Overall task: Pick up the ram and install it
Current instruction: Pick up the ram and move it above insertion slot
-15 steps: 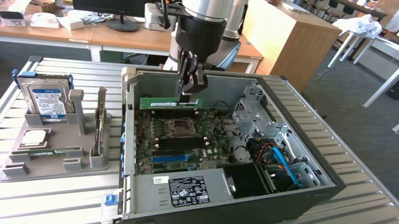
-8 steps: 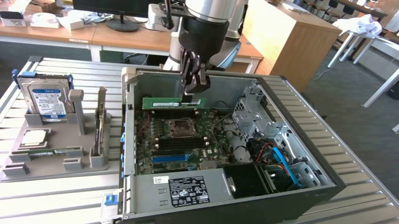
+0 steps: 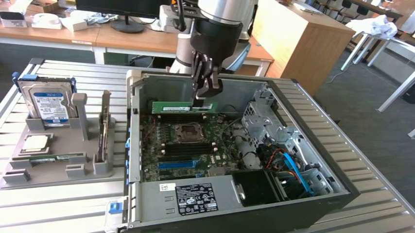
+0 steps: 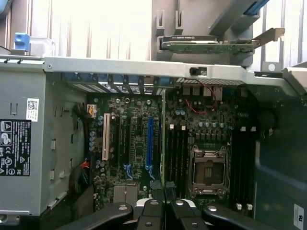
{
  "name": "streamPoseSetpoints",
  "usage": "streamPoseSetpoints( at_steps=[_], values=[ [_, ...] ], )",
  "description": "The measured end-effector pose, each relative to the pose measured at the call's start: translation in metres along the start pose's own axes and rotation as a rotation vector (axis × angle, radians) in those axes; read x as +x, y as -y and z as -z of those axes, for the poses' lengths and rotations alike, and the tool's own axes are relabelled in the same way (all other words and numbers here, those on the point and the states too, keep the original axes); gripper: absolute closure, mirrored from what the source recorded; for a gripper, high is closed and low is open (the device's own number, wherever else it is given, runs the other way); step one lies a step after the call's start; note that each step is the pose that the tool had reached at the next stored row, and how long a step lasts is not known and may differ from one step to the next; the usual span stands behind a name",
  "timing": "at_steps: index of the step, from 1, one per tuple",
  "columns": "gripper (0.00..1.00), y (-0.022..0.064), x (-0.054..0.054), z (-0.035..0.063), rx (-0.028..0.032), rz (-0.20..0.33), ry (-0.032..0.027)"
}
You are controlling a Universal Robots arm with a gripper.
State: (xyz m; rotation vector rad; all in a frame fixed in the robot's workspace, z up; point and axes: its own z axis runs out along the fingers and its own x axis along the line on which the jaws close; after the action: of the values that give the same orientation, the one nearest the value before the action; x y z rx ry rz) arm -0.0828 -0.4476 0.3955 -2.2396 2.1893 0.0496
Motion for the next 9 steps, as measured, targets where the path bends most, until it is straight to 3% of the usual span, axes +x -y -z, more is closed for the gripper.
streamPoseSetpoints(
  at_steps=[9],
  values=[
    [0.88,0.0118,0.000,-0.0009,0.0003,-0.006,0.0002]
  ],
)
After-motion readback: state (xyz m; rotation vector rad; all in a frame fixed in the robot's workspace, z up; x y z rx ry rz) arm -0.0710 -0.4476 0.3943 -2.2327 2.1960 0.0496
